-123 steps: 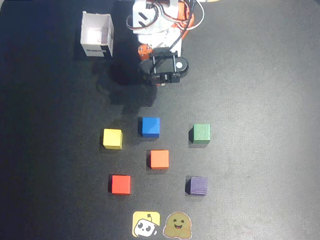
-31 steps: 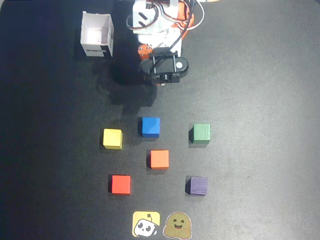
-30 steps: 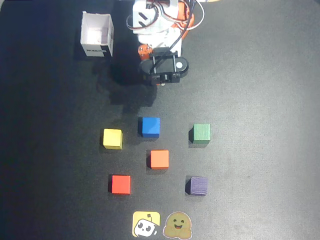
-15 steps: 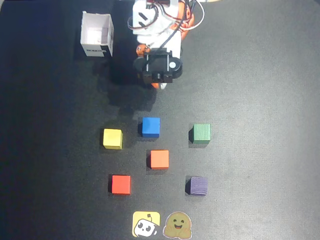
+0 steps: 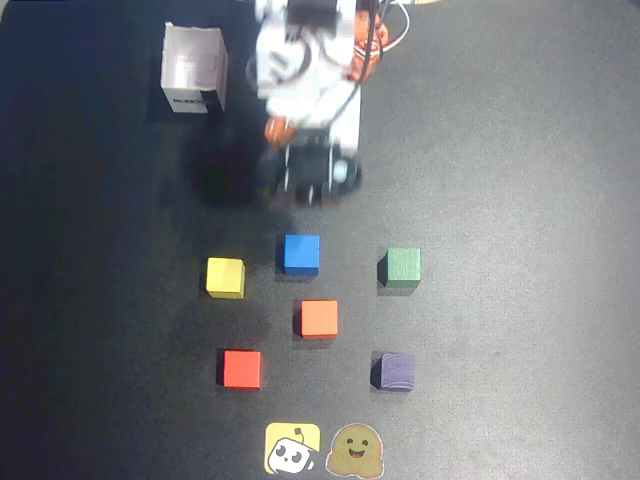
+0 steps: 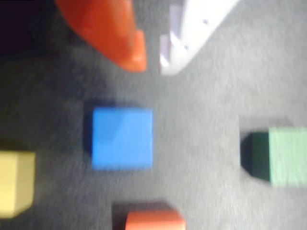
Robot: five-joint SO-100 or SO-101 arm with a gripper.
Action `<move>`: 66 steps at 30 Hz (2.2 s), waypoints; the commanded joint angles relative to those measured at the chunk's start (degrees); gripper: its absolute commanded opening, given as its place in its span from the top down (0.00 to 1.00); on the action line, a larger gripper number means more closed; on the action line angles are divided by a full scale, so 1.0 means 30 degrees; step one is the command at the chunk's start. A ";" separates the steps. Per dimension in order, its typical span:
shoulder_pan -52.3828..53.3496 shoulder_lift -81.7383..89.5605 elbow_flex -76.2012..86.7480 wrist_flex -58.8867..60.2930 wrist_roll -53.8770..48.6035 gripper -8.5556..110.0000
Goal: Put the orange cube on top of the green cube.
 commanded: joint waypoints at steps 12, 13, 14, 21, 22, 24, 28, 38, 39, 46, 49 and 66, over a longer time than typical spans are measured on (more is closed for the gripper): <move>-0.0176 -1.0576 -0.9785 0.0146 0.1348 0.92; -0.0205 -1.0869 -0.9785 -0.0205 0.1436 0.92; -0.0234 -1.1191 -0.9785 -0.0557 0.1436 0.92; -0.0791 -1.3359 -0.9785 -0.2344 0.2139 0.89; -0.0879 -1.3564 -0.9814 -0.2520 0.2168 0.87; -0.1055 -1.3945 -1.0020 -0.2578 0.2344 0.86; -0.1406 -1.4355 -1.0254 -0.2578 0.2754 0.81; -0.1963 -1.5029 -1.0107 -0.3076 0.3457 0.78; -0.1992 -1.5176 -1.0078 -0.3164 0.3516 0.78; -0.2227 -1.5732 -0.9609 -0.4248 0.3838 0.78; -0.2256 -1.5850 -0.9463 -0.4541 0.3926 0.77; -0.2256 -1.6729 -0.8350 -0.6475 0.4570 0.73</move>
